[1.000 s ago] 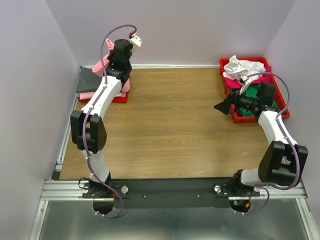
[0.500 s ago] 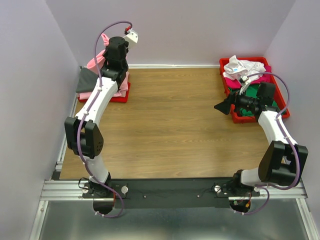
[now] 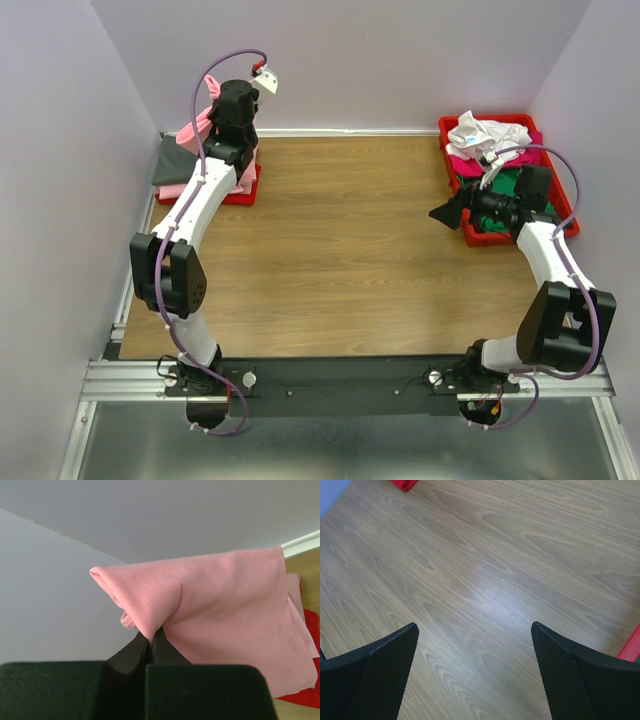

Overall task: Fold and stack the t-shirts
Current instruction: Neatly place the folded tshirt to the corner

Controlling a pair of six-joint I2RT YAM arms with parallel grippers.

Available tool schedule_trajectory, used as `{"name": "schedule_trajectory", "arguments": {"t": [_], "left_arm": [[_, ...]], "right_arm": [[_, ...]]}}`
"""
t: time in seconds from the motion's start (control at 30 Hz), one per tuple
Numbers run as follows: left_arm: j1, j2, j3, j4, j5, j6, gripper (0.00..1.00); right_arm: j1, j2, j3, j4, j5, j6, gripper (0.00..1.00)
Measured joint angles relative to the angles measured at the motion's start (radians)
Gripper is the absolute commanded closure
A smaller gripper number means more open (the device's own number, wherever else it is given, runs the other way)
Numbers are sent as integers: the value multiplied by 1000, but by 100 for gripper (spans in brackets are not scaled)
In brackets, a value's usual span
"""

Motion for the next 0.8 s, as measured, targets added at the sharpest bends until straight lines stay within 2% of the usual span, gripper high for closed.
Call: {"name": "schedule_trajectory", "arguments": {"t": [0.37,0.8], "left_arm": [[5,17,0,26,-11,34,100],[66,119,53,27,-13,32,100]], "right_arm": [[-7,0,0,0,-2,0,0],[-19,0,0,-1,-20,0,0]]}}
